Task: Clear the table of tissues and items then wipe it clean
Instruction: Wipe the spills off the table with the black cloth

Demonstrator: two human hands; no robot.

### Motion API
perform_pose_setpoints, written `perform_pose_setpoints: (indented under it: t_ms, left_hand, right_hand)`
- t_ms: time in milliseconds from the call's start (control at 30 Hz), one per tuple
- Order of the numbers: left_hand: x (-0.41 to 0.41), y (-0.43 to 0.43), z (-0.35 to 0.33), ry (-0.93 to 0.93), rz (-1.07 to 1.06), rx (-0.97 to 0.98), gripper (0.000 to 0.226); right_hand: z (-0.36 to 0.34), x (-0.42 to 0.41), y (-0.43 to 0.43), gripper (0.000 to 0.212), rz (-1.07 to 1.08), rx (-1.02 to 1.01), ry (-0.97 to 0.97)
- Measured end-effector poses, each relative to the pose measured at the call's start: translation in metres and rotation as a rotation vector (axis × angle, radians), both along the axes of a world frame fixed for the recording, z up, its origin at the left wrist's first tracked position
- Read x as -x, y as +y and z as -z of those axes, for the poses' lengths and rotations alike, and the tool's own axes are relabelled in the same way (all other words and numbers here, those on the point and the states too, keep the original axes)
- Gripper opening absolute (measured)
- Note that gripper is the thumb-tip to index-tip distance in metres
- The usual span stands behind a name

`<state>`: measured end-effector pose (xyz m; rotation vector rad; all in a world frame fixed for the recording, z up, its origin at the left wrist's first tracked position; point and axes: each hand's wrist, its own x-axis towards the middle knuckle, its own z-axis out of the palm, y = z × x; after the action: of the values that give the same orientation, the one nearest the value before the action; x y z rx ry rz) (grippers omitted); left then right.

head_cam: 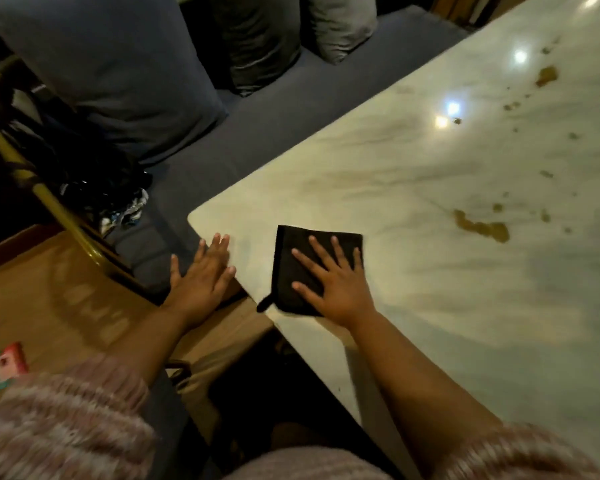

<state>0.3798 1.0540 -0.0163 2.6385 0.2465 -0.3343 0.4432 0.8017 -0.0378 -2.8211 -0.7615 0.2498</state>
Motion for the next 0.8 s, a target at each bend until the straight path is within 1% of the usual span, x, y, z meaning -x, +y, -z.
perform_pose_setpoints:
  t_ms: [100, 167, 233, 300, 367, 400, 433, 533, 600, 633, 667, 700, 800]
  left_hand:
    - [-0.003, -0.028, 0.001, 0.022, 0.136, -0.042, 0.066]
    - [-0.004, -0.051, 0.003, 0.039, 0.227, -0.071, 0.065]
    - [-0.004, -0.074, 0.002, 0.059, 0.317, -0.083, 0.070]
    - [-0.004, -0.095, 0.002, 0.061, 0.408, -0.089, 0.077]
    - [-0.009, -0.114, 0.005, 0.056, 0.497, -0.117, 0.080]
    - [-0.014, -0.123, 0.006, 0.058, 0.523, -0.123, 0.081]
    - [-0.020, -0.130, 0.007, 0.061, 0.533, -0.122, 0.082]
    - [-0.049, -0.160, 0.005, 0.088, 0.532, -0.124, 0.075]
    - [-0.072, -0.177, 0.003, 0.127, 0.504, -0.156, 0.071]
    - [-0.084, -0.185, 0.002, 0.156, 0.484, -0.166, 0.070]
    - [-0.093, -0.191, 0.003, 0.188, 0.460, -0.171, 0.071]
    - [-0.100, -0.194, 0.003, 0.219, 0.436, -0.171, 0.072]
    - [-0.106, -0.196, 0.010, 0.249, 0.396, -0.157, 0.076]
  right_hand:
    - [0.004, 0.027, -0.098, 0.064, 0.232, 0.045, -0.030]
    - [0.003, 0.038, -0.175, 0.067, 0.489, 0.090, -0.022]
    - [-0.002, 0.037, -0.234, 0.069, 0.772, 0.119, 0.042]
    - [-0.004, 0.019, -0.250, 0.068, 1.021, 0.125, 0.117]
    - [-0.005, -0.003, -0.226, 0.069, 1.158, 0.114, 0.141]
    - [-0.005, -0.012, -0.205, 0.069, 1.149, 0.107, 0.150]
    - [-0.004, -0.016, -0.183, 0.068, 1.083, 0.101, 0.149]
    - [0.000, 0.017, -0.142, 0.065, 0.736, 0.064, 0.070]
    - [-0.003, 0.053, -0.148, 0.064, 0.508, 0.012, 0.062]
    - [-0.003, 0.065, -0.165, 0.063, 0.457, 0.002, 0.057]
    - [-0.002, 0.072, -0.187, 0.063, 0.461, -0.001, 0.038]
    - [0.001, 0.073, -0.213, 0.064, 0.514, 0.018, 0.010]
    - [0.003, 0.051, -0.285, 0.071, 0.814, 0.114, 0.023]
